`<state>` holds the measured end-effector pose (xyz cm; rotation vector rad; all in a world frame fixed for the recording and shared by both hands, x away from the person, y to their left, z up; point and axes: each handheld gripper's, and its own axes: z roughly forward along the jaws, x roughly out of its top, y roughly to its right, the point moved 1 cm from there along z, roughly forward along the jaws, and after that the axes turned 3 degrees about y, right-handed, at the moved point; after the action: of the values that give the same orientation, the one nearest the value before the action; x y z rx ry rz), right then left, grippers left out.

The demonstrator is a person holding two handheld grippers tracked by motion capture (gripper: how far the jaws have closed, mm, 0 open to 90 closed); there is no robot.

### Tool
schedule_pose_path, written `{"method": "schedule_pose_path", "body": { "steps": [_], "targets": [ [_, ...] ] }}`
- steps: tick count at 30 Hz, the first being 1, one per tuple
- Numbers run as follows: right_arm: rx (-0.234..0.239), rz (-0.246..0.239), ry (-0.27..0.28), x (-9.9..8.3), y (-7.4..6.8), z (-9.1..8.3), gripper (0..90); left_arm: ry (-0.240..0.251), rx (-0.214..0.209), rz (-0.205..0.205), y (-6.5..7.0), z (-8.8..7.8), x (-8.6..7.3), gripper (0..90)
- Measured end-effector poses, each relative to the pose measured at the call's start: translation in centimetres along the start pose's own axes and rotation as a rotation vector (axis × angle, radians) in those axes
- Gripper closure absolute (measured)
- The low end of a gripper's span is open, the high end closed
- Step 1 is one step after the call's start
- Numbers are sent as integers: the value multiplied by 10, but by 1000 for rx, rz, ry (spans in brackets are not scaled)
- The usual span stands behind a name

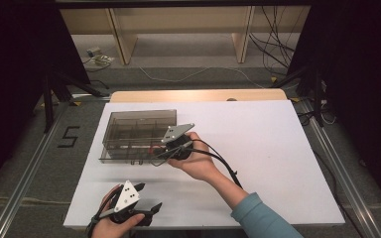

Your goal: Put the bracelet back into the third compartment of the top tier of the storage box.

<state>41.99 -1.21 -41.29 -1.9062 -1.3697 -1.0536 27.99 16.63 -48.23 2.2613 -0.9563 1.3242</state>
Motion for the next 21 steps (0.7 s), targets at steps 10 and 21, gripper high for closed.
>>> {"method": "schedule_pose_path", "body": {
  "steps": [10, 21],
  "targets": [
    [-2, 14, -22, -2, 4, 4, 882, 1, 1, 2, 0, 0, 0, 167],
    [-7, 24, -35, -3, 7, 7, 882, 1, -1, 4, 0, 0, 0, 169]
  ]
}}
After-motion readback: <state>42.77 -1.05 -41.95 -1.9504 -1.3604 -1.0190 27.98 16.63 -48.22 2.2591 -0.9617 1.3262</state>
